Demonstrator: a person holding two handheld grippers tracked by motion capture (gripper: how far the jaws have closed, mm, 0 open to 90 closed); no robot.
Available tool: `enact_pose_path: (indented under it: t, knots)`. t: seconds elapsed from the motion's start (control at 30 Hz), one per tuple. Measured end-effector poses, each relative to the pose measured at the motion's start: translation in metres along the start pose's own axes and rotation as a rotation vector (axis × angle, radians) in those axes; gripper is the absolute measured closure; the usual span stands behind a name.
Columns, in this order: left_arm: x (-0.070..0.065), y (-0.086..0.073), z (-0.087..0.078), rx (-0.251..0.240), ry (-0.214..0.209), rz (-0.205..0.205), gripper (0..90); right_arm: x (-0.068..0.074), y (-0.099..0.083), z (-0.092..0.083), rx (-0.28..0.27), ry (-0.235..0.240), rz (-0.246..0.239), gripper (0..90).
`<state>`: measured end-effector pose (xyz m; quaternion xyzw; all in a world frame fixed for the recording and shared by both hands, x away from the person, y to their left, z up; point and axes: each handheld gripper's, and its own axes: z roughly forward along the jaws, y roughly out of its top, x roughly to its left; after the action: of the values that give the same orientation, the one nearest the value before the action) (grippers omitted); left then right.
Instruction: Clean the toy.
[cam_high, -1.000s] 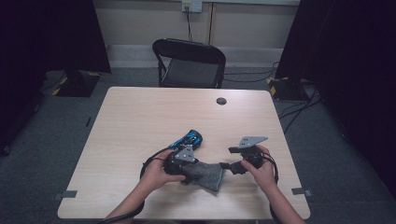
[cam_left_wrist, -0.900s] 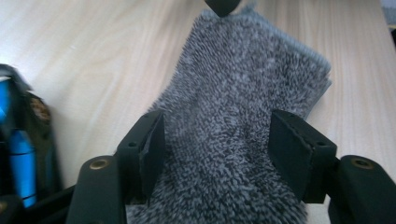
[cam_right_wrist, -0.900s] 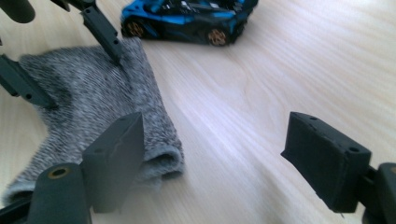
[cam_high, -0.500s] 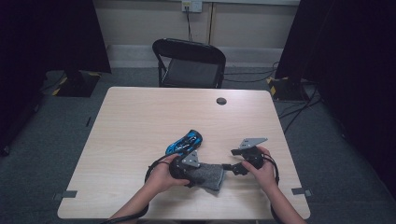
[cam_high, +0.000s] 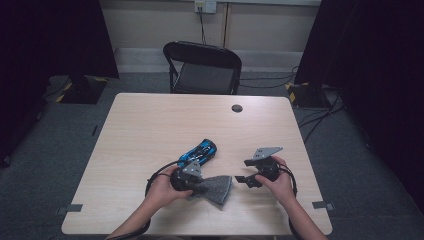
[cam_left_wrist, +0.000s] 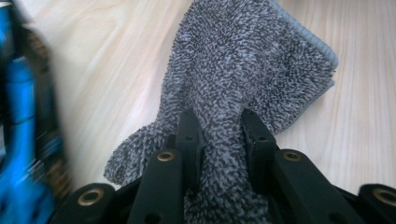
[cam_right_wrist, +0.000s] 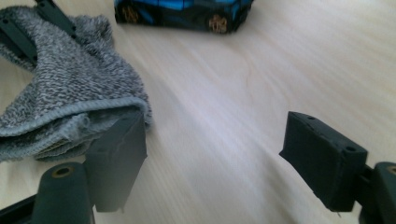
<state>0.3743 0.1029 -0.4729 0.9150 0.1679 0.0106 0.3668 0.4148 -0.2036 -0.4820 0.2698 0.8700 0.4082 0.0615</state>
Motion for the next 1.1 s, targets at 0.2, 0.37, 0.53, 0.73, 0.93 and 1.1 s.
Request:
enact_pose_path:
  t: [0.2, 0.37, 0.53, 0.73, 0.93, 1.1]
  knots:
    - [0.002, -0.019, -0.022, 0.005, 0.027, -0.023, 72.3, 0.009, 0.027, 0.009, -0.021, -0.021, -0.026, 20.0]
    - [0.006, -0.038, -0.039, -0.003, 0.049, -0.069, 72.3, 0.021, 0.057, 0.035, -0.009, -0.011, -0.085, 19.1]
    - [0.013, -0.047, -0.045, -0.006, 0.074, -0.093, 72.1, 0.029, 0.087, 0.058, -0.018, -0.021, -0.11, 17.1]
    - [0.018, -0.052, -0.049, 0.013, 0.095, -0.095, 72.1, 0.033, 0.114, 0.092, -0.005, -0.003, -0.119, 16.6]
    - [0.02, -0.056, -0.048, 0.008, 0.088, -0.107, 71.7, 0.036, 0.122, 0.121, 0.037, -0.017, -0.116, 16.0]
    - [0.019, -0.057, -0.05, 0.015, 0.092, -0.105, 71.4, 0.036, 0.119, 0.133, 0.059, -0.024, -0.108, 15.1]
